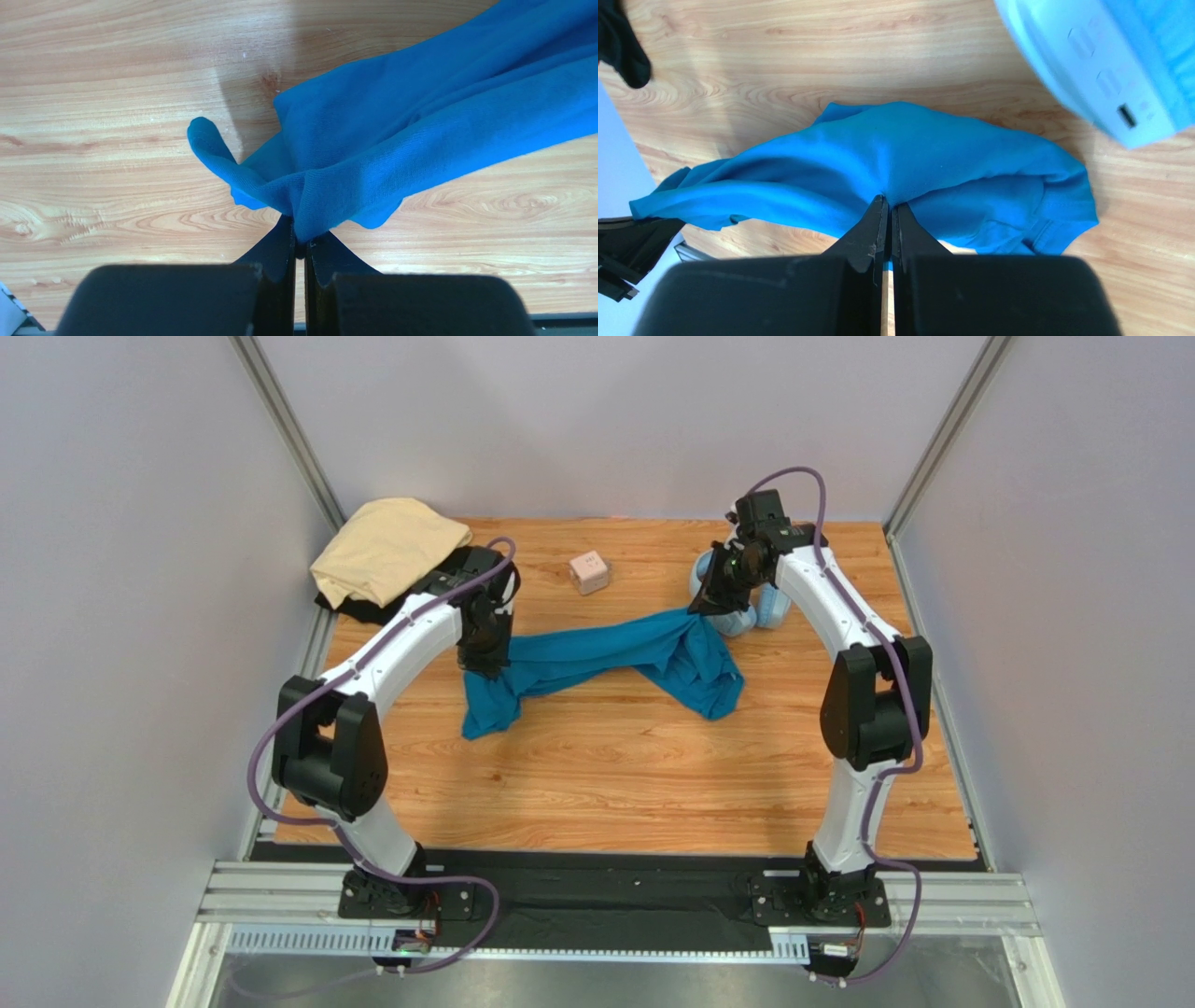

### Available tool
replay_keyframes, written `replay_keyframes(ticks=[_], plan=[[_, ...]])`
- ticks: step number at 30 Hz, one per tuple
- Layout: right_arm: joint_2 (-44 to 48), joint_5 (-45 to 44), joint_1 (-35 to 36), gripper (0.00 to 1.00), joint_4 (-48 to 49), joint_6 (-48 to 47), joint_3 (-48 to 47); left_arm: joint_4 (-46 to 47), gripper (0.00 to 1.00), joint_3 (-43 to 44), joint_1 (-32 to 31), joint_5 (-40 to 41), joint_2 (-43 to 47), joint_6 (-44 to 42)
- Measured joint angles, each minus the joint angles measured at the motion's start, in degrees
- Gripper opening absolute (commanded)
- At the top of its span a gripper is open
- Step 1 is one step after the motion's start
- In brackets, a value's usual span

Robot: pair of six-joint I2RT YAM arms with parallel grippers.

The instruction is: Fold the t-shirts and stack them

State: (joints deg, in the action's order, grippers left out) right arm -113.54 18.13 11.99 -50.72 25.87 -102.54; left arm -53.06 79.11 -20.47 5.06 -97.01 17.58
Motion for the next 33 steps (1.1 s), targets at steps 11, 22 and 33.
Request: replay_keyframes(ticks=[11,22,33], plan=[[23.8,6.1,1.2,0.0,-0.7,0.4,17.8,-1.3,0.0,-7.6,0.0,-6.6,18.3,-0.8],[51.7,8.9,3.8,0.0,-7.0,5.8,19.0,-6.3,0.0,-7.6,0.0,-15.0,37.4,-1.1],[30.7,4.8,3.8,0.0,-5.2,7.1,16.9,-3.1,0.0,-4.7,0.9,-14.7,26.3,1.6]])
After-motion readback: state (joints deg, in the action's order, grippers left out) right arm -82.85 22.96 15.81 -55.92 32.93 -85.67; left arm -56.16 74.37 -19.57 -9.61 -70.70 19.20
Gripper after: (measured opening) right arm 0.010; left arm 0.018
